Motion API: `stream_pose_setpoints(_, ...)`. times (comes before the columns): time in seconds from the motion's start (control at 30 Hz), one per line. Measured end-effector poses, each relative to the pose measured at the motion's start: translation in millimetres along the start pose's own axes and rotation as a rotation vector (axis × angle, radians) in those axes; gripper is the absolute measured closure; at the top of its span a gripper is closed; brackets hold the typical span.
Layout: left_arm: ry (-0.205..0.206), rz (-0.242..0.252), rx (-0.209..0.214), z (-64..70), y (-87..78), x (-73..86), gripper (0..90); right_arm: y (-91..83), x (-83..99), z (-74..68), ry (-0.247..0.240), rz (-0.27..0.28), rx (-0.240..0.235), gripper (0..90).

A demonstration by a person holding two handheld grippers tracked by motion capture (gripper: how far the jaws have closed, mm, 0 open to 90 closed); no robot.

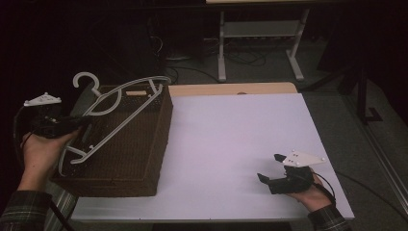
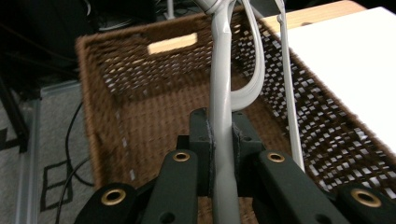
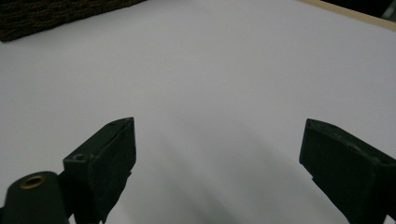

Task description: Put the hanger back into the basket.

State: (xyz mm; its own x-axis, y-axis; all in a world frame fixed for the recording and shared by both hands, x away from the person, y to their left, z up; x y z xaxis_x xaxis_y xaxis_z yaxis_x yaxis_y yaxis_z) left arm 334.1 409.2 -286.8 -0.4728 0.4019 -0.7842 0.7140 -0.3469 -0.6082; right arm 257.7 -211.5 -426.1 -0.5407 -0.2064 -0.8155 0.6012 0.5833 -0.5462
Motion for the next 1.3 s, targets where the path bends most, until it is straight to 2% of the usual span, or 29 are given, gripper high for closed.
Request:
stream_pose_setpoints(0.17, -0.007, -0.018, -0.014, -8.7, 5.4, 12.0, 82.3, 1.0, 0.5, 1.0, 0.0, -0.002, 0.005, 10.1)
stream_pose_setpoints(0.23, 0.005, -0.03, -0.016, -10.8, 9.9, 15.8, 82.2, 0.6, 0.3, 1.2, 0.003, 0.0, 0.007, 10.1)
stream_pose_setpoints(0.43, 0.018, -0.086, -0.029, -14.6, 24.6, 23.1, 82.2, 0.3, 0.3, 1.3, 0.005, 0.002, 0.009, 10.1)
stream_pose_setpoints(0.73, 0.039, -0.116, -0.015, -16.5, 42.3, 23.5, 82.1, 0.2, 0.8, 3.1, 0.008, 0.001, 0.013, 10.1)
stream_pose_setpoints(0.9, 0.023, -0.142, 0.002, -17.6, 54.1, 29.6, 82.1, 0.1, 1.0, 3.5, 0.01, 0.001, 0.014, 10.1)
stream_pose_setpoints(1.03, 0.015, -0.177, 0.011, -18.8, 62.0, 34.8, 81.8, -0.9, 2.8, 5.6, 0.018, 0.003, 0.012, 10.1)
stream_pose_setpoints(1.1, 0.029, -0.197, 0.008, -16.9, 64.4, 34.0, 81.6, -1.7, 3.7, 5.8, 0.022, 0.002, 0.009, 10.1)
stream_pose_setpoints(1.17, 0.023, -0.189, 0.025, -15.8, 66.6, 33.8, 81.0, -3.2, 4.4, 6.8, 0.017, 0.004, 0.01, 10.1)
stream_pose_setpoints(1.3, 0.019, -0.195, 0.023, -15.5, 68.8, 35.2, 80.4, -7.1, 3.5, 6.7, 0.023, 0.015, 0.014, 10.2)
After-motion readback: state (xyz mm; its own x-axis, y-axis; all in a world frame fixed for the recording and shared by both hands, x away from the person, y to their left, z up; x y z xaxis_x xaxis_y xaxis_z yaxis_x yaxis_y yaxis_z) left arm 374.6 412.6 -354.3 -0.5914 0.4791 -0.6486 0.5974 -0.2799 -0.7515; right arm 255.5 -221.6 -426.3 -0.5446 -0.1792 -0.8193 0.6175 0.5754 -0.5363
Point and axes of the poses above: each handheld gripper's, and its own axes: y roughly forward along the jaws, x roughly out of its underside, z roughly to its right, the point moved 1 cm from there along y, roughly forward along the jaws, and after that the axes turned 12 degrees about y, right-handed, at the moved point
